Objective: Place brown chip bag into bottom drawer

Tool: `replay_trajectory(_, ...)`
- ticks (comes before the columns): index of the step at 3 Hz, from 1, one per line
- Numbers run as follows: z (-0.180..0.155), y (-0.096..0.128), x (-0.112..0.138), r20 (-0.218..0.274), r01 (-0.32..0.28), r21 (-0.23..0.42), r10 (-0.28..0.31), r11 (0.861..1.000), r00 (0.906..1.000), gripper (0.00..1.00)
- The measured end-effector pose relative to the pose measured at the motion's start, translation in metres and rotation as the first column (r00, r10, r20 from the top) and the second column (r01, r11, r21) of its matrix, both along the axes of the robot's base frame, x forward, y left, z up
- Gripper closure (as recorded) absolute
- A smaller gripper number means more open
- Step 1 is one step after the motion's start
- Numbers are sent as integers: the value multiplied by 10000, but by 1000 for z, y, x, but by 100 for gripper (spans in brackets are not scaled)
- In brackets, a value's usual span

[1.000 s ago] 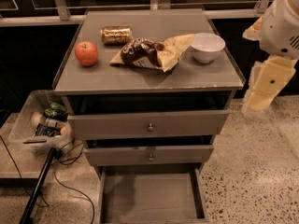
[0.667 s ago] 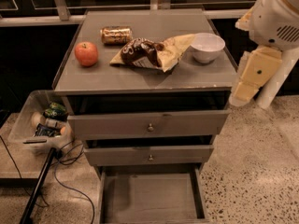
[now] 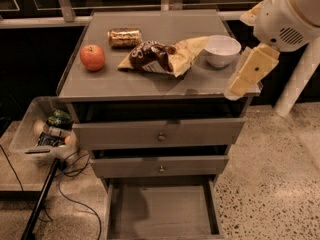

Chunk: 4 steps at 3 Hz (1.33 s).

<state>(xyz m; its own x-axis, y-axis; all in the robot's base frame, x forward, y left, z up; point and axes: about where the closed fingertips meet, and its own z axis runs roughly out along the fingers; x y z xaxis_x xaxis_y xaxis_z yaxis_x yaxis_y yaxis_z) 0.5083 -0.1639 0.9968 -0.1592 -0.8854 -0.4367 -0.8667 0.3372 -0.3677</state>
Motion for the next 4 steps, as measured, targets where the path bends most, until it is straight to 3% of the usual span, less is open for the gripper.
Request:
replay_trajectory(1,-2,15,16,629,-153,1240,75,9922,9980,0)
replay_trajectory(2,1,31,35,1230,-332,1776,113,9835,9923,0)
replay_trajectory(3,-3,57,54,1445,-656,1615,422,9847,9886,0)
replay_trajectory(4,-22,74,86,1188,-783,1044,657,9915,9907,0)
